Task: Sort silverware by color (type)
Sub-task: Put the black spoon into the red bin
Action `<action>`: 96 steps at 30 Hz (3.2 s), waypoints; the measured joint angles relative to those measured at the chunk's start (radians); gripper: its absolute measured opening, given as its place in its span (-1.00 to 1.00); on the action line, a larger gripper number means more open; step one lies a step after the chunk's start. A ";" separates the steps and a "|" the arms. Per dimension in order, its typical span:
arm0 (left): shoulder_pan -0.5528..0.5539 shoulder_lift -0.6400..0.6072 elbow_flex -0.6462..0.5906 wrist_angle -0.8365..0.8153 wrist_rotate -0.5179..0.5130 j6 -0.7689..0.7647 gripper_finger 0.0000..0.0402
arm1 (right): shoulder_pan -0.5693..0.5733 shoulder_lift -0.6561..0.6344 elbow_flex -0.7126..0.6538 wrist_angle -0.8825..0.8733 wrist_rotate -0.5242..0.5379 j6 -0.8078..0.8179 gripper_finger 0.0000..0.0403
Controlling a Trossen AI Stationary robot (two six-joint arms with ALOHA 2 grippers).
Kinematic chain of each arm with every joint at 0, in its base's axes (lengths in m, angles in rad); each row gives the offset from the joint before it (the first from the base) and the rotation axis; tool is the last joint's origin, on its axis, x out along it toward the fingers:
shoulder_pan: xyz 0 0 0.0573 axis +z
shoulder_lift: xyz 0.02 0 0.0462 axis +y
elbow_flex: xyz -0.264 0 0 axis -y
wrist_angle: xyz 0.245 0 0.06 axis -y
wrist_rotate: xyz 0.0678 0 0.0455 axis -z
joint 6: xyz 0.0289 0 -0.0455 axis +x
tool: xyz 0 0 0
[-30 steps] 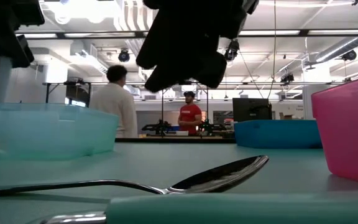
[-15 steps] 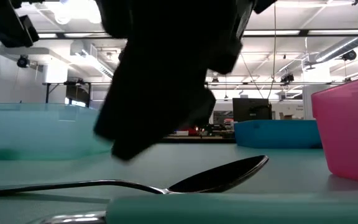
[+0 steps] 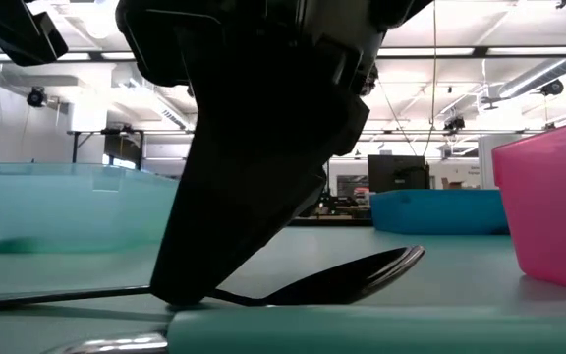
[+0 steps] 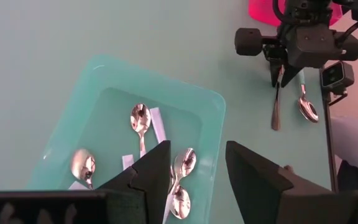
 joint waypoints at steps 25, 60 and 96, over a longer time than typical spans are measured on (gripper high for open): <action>0.000 0.003 -0.077 0.008 -0.024 -0.042 -0.31 | -0.023 -0.255 -0.007 -0.404 0.087 -0.011 -0.96; -0.378 0.357 -0.269 0.671 0.237 -0.459 -0.31 | 0.322 -0.466 -0.302 -0.607 0.104 0.685 -0.41; -0.531 1.237 0.402 0.210 0.167 -0.444 -0.32 | 0.307 -0.465 -0.302 -0.588 0.101 0.652 -0.32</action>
